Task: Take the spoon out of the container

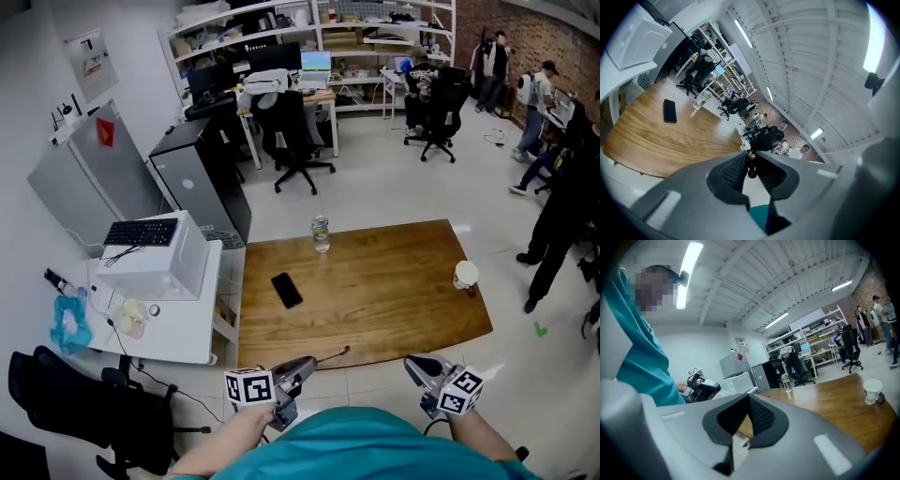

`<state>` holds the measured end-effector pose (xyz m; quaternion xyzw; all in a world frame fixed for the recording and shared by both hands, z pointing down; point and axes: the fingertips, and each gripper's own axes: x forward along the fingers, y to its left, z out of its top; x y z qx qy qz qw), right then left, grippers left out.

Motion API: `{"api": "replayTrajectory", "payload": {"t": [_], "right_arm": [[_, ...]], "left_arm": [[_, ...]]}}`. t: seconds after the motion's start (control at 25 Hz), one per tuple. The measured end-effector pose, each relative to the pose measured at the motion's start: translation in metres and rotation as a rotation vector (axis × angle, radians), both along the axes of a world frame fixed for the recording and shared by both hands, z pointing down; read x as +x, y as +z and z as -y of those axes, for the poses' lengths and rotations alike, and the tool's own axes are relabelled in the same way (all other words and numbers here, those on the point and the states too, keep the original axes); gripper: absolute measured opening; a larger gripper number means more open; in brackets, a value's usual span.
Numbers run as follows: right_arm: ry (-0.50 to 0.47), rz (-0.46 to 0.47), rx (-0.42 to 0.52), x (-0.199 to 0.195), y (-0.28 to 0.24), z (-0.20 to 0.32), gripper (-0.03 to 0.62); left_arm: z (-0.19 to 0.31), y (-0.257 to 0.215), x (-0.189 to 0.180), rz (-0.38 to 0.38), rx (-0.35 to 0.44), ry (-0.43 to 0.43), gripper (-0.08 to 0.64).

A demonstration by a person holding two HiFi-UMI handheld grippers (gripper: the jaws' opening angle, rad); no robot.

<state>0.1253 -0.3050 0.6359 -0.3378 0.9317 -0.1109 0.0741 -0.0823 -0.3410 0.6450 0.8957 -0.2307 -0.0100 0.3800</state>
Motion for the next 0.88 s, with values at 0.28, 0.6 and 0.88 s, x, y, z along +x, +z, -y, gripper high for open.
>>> {"api": "replayTrajectory", "payload": {"t": [0.28,0.6,0.88], "right_arm": [[-0.064,0.084,0.033,0.003,-0.004,-0.113,0.002],[-0.104,0.122,-0.011,-0.009,-0.003,-0.194,0.002],[-0.112,0.106,-0.005,-0.076,-0.013,-0.231,0.002]], "left_arm": [[-0.133,-0.012,0.023,-0.127,-0.273,-0.13,0.048],[-0.238,-0.023,0.014,-0.218,-0.511,-0.258,0.048],[-0.253,-0.068,-0.061,-0.031,0.101,-0.048,0.048]]}}
